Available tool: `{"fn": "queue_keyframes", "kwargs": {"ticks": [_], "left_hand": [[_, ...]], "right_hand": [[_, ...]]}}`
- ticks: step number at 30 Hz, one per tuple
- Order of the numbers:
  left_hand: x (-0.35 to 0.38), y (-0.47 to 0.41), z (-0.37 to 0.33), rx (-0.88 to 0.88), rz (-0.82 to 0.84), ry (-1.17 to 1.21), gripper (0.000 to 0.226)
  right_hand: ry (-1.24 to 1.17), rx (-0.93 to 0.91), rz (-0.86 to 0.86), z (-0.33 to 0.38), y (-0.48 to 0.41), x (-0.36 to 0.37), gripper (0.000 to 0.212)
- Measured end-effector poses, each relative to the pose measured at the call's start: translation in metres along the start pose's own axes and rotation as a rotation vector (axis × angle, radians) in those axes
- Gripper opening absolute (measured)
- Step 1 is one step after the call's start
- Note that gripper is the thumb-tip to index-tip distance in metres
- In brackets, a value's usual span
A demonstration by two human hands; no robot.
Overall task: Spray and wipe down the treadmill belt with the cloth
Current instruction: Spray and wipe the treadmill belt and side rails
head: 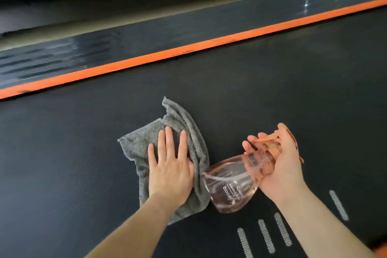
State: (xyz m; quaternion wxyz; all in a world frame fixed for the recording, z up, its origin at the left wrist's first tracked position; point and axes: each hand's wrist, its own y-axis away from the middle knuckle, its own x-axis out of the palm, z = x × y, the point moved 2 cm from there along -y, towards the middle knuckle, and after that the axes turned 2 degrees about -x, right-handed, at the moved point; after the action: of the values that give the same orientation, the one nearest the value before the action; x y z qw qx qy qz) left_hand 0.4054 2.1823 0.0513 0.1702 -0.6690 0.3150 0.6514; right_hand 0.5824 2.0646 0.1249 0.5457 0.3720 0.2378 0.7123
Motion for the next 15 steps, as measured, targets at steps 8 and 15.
{"fn": "queue_keyframes", "kwargs": {"ticks": [8,15], "left_hand": [[0.011,-0.010,-0.087,0.122,0.027,-0.017,0.065],[0.010,-0.038,-0.129,0.179,0.012,-0.038,0.063]], "right_hand": [[-0.064,-0.159,-0.040,0.067,-0.029,-0.049,0.027],[-0.112,-0.131,-0.061,0.097,-0.060,-0.081,0.041]]}}
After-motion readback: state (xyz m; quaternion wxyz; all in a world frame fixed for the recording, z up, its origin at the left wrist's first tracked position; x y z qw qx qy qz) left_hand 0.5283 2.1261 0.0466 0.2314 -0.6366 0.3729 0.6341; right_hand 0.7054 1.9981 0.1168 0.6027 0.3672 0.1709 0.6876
